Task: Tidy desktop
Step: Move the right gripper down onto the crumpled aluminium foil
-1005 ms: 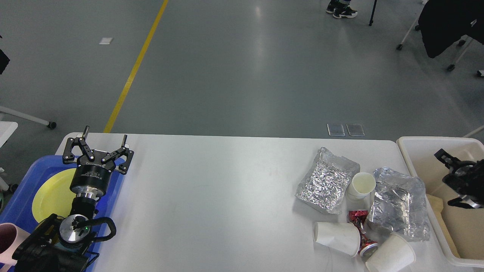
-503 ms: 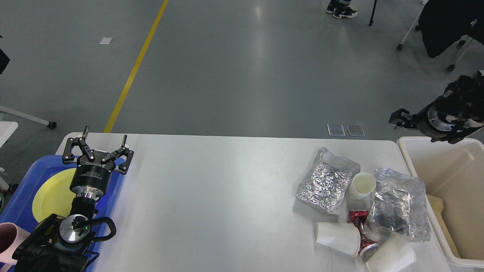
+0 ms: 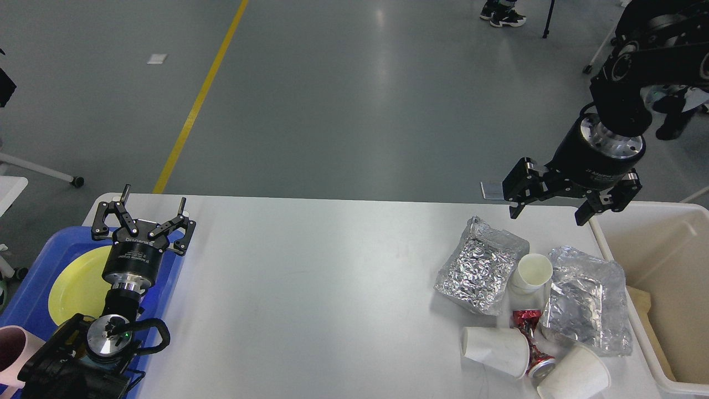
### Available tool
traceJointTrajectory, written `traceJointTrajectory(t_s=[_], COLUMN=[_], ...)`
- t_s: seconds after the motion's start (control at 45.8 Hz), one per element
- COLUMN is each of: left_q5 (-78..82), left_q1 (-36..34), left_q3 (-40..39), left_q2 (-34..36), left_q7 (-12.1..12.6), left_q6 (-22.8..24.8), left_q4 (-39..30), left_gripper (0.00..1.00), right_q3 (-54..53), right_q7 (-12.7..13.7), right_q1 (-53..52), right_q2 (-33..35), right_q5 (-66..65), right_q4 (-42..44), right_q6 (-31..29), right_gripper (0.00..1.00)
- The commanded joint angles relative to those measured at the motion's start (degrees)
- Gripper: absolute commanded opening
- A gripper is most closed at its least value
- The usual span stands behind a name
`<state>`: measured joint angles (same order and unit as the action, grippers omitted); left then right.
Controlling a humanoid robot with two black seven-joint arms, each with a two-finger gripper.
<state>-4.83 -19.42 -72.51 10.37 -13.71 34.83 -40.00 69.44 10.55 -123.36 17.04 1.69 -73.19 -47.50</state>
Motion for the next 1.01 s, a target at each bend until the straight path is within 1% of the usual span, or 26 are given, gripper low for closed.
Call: traceJointTrajectory(t_s=[0.0,0.131,0.24,0.437,0.546,0.634,0.721,0.918,0.983], left_q5=[0.0,0.0,0.0,0.0,0.0,0.0,0.0,0.0,0.0], left_q1=[0.0,0.0,0.0,0.0,0.0,0.0,0.0,0.0,0.0], left_q3=[0.0,0.0,0.0,0.0,0.0,0.0,0.0,0.0,0.0], left_q2=[0.0,0.0,0.0,0.0,0.0,0.0,0.0,0.0,0.0], left_q7=[0.0,0.0,0.0,0.0,0.0,0.0,0.0,0.0,0.0], left_q6=[-0.02,-0.02,-0.02,-0.02,-0.02,-0.02,-0.02,-0.02,-0.02], left_q4=[0.01,0.01,0.01,0.01,0.01,0.01,0.01,0.01,0.01], left_gripper=[0.96,0.96,0.96,0.96,0.96,0.96,0.96,0.96,0.96], right_q3=[-0.26,-0.88,-0.88,-0.62,-0.44,-0.44,-0.88,-4.48,-5.89], right_q7=[0.0,0.0,0.0,0.0,0.0,0.0,0.0,0.09,0.09], right_q1=[-8.2,-15.76,-19.63,-19.81,-19.29,-17.01,-11.57,3.38,7.51], right_q2=[0.36,1.77,1.95,1.95,2.12,2.21,2.3,3.0,2.83], right_q5=[0.5,2.61,3.14,3.14,3.23,3.23,3.23,3.23,3.32], right_q4=[-10.03,-16.97,-19.79,-19.88,-19.88,-19.18,-16.9,-12.15,-9.96], right_q6=[0.04,0.39,1.53,1.88,3.72,5.74,8.56,18.92,20.86], right_gripper=[1.0,1.0,1.0,1.0,1.0,1.0,1.0,1.0,1.0])
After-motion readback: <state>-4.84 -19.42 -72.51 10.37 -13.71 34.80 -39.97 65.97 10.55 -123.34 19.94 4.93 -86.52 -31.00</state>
